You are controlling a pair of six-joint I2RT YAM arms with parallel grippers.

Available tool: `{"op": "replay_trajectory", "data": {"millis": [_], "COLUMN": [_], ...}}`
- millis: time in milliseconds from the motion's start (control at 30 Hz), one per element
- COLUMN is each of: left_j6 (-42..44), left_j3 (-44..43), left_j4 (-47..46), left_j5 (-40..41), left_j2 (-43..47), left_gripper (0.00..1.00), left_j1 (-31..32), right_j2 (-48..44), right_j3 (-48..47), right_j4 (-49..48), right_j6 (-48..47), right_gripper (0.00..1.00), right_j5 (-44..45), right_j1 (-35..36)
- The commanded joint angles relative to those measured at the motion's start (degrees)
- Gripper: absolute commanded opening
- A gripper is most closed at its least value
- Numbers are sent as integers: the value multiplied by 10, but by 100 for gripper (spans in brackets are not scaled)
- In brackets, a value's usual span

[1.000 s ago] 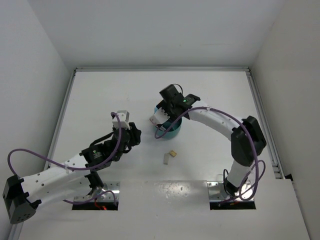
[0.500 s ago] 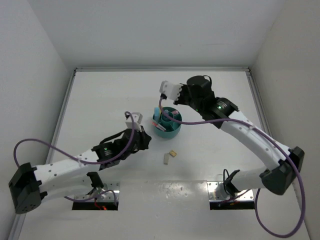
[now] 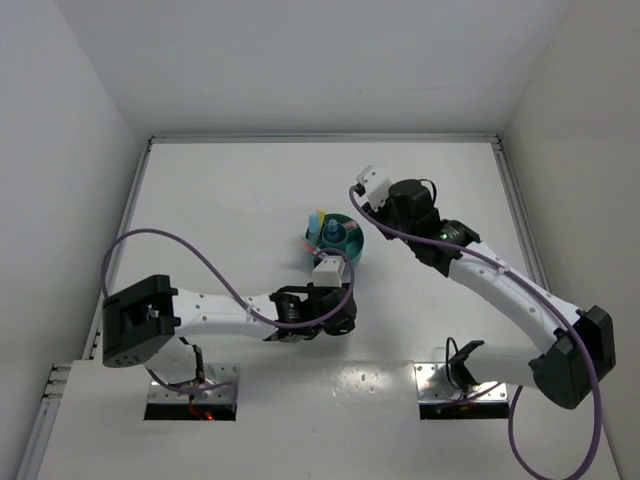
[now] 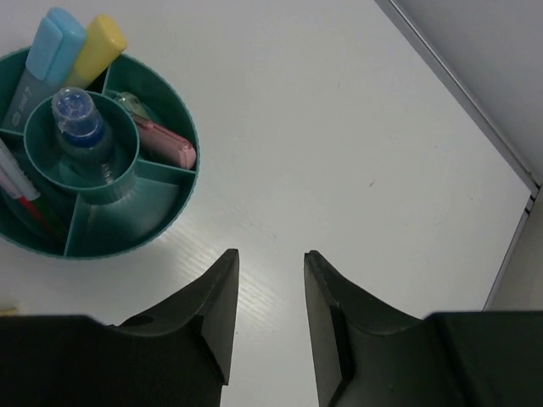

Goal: Sort the stationery into containers
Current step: Pick up the stationery from the center of the board.

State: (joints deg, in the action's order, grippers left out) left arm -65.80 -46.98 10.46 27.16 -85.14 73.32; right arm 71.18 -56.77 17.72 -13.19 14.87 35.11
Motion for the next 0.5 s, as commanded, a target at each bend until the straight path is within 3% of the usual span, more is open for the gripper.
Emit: {"op": "replay_trajectory", "data": {"millis": [0, 167, 467], "left_j6": [-13, -13, -13], "left_j3": [-28, -50, -74], "left_j4": [25, 65, 101], "left_j5": [41, 56, 62], "left_j2": [-30, -66, -113], "left_gripper": [57, 43, 40], "left_j1": [-5, -5, -11], "right_j2": [-30, -42, -53], "right_j3": [15, 50, 61], "right_j4": [-65, -86, -86], "right_j6": [36, 49, 55], "right_gripper": [36, 36, 36], "right_j5": [-17, -29, -46], "right_j1": [-14, -26, -43]}}
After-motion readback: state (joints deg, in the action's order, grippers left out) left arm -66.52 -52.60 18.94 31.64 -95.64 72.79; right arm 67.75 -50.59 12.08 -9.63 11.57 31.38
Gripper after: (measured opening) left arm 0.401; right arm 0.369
